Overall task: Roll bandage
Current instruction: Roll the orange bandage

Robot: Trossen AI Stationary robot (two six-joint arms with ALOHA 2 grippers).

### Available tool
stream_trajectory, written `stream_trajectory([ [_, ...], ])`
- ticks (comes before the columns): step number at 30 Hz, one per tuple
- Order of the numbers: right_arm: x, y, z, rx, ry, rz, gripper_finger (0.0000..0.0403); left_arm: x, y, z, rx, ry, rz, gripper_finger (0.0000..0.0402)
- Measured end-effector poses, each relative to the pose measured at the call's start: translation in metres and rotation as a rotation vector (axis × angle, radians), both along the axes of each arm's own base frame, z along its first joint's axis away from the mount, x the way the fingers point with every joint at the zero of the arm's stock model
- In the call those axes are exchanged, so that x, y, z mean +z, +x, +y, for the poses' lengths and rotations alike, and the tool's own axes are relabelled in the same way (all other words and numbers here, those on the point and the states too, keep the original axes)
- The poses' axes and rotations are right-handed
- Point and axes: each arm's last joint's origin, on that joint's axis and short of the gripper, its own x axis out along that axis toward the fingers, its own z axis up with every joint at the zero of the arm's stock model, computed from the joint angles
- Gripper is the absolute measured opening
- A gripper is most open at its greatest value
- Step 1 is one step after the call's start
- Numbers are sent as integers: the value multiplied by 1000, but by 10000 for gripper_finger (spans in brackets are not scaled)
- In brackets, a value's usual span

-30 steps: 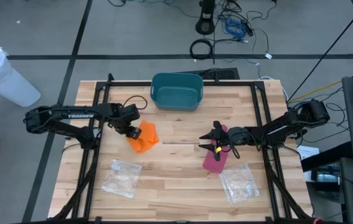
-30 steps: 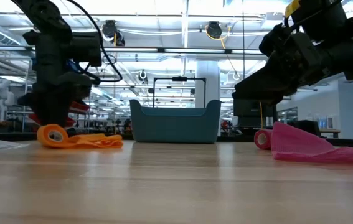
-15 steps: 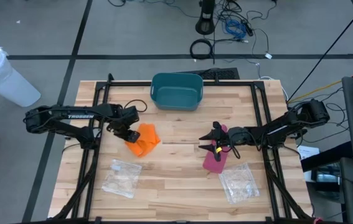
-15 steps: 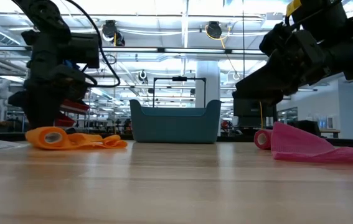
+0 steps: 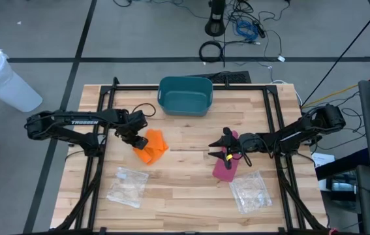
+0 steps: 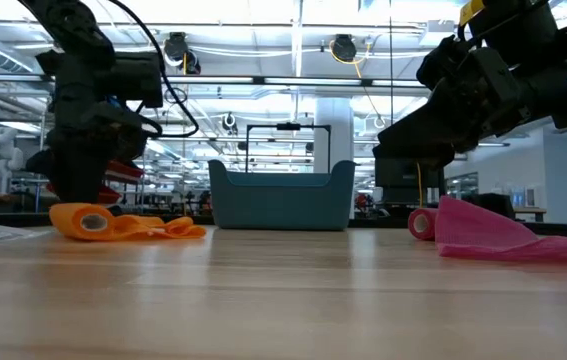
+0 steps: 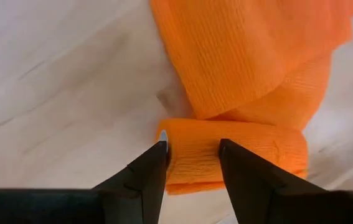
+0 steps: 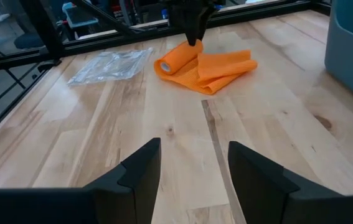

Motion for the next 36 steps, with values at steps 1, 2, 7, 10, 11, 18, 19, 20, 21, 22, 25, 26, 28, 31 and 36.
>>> stream_trajectory([
  [1, 0, 0, 0, -1, 0, 0, 173, -1, 0, 0, -2, -9, -1, 153],
  [2, 0, 0, 0, -2, -1, 0, 173, -2, -1, -1, -3, -17, 0, 149],
  [7, 0, 0, 0, -7, 14, -1, 173, -4, -2, -1, -8, -26, 3, 88],
  [10, 0, 0, 0, -12, 31, -1, 173, -4, -3, -1, -18, -23, 0, 35],
  [11, 0, 0, 0, -14, 37, -1, 173, -4, -3, -1, -29, -20, -4, 19],
  [18, 0, 0, 0, -19, 54, -1, 153, -3, -2, -3, -81, -6, -21, 4],
  [19, 0, 0, 0, -19, 54, -2, 146, -3, -1, -3, -86, 2, -21, 3],
  [20, 0, 0, 0, -18, 53, -1, 140, -2, 0, -3, -89, 12, -22, 3],
  [21, 0, 0, 0, -18, 52, -1, 133, 0, 1, -3, -90, 21, -27, 2],
  [22, 0, 0, 0, -17, 49, -1, 126, 2, 2, -3, -91, 29, -38, 2],
  [25, 0, 0, 0, -14, 32, -2, 105, 13, 8, -2, -94, 90, -105, 1],
  [26, 1, 0, 0, -14, 28, -6, 98, 19, 11, -1, -93, 123, -132, 1],
  [28, 3, 1, 0, -20, 22, -27, 85, 30, 17, -1, -90, 193, -185, 1],
  [31, 9, 1, -1, -39, 3, -81, 67, 48, 23, -3, -97, 292, -282, 0],
  [36, 26, -2, -2, -50, -31, -192, 54, 77, 31, -16, -199, 478, -467, 0],
])
